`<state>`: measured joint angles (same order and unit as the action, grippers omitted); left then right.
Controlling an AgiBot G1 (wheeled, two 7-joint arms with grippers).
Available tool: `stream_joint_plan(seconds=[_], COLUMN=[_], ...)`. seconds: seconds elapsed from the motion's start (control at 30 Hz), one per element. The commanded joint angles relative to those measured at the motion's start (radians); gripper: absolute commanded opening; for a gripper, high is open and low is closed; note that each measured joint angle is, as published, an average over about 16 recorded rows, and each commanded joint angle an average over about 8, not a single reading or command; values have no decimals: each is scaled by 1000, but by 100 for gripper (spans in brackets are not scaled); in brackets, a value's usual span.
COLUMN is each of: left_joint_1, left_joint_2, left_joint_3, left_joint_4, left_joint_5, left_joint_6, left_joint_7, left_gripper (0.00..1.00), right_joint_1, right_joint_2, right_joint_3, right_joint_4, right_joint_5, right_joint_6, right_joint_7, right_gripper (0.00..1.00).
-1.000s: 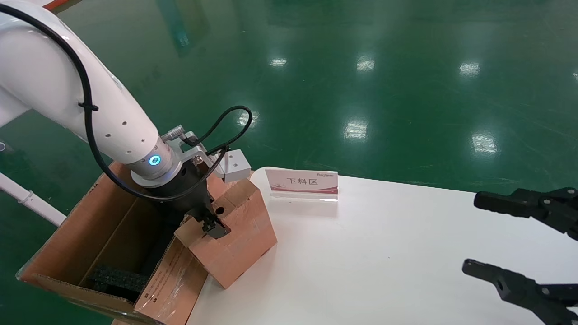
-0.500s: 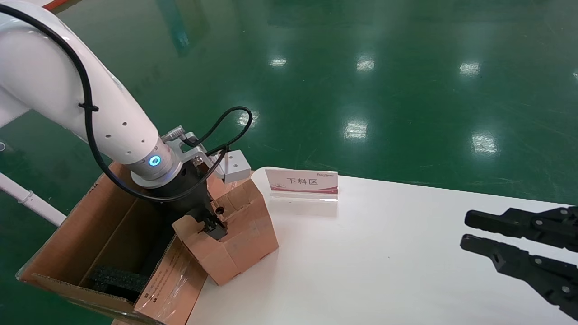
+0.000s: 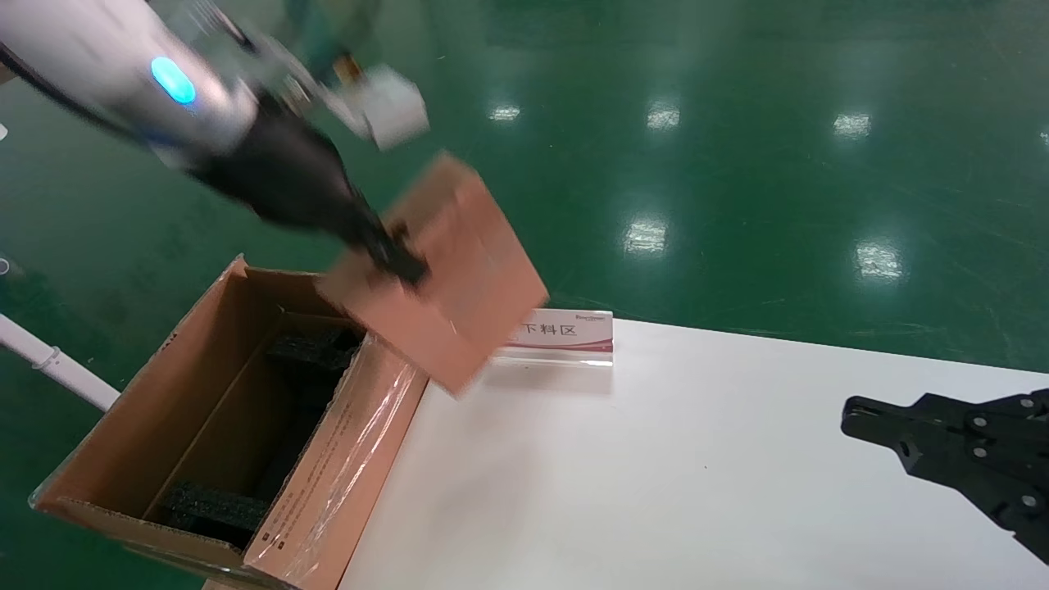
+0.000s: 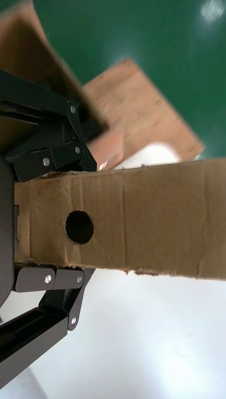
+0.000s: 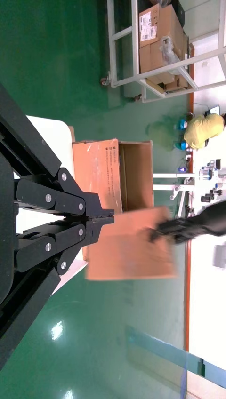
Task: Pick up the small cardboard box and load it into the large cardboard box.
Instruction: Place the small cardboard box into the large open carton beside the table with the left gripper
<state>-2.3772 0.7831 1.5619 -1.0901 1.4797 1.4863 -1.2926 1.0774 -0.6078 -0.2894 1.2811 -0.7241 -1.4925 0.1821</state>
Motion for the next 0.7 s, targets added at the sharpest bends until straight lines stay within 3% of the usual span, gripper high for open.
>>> stream_joint_plan(seconds=[0.03,0.1,0.13,0.33,0.53,0.7], left_joint_1=[-52,-108,-133,-256,-322,-337], left_joint_2=[-2,4,7,28,45,44], left_joint_3=[-21,-29,-30,42,229,395], left_joint_4=[52,108,134,254,335,379], left_joint_5=[-11,-1,5,55,82,40], left_joint_6=[28,54,65,108,117,119], left_joint_7=[21,54,69,151,225,255], left_gripper=[0,0,0,0,0,0], right_joint_1=[0,0,0,0,0,0], right_joint_2=[0,0,0,0,0,1], right_joint_3=[0,0,0,-1,-1,-1], right_joint_4=[0,0,0,0,0,0], right_joint_5=[0,0,0,0,1,1], right_joint_6=[0,0,0,0,0,1], right_joint_7=[0,0,0,0,-1,-1], right_gripper=[69,94,100,100,100,100])
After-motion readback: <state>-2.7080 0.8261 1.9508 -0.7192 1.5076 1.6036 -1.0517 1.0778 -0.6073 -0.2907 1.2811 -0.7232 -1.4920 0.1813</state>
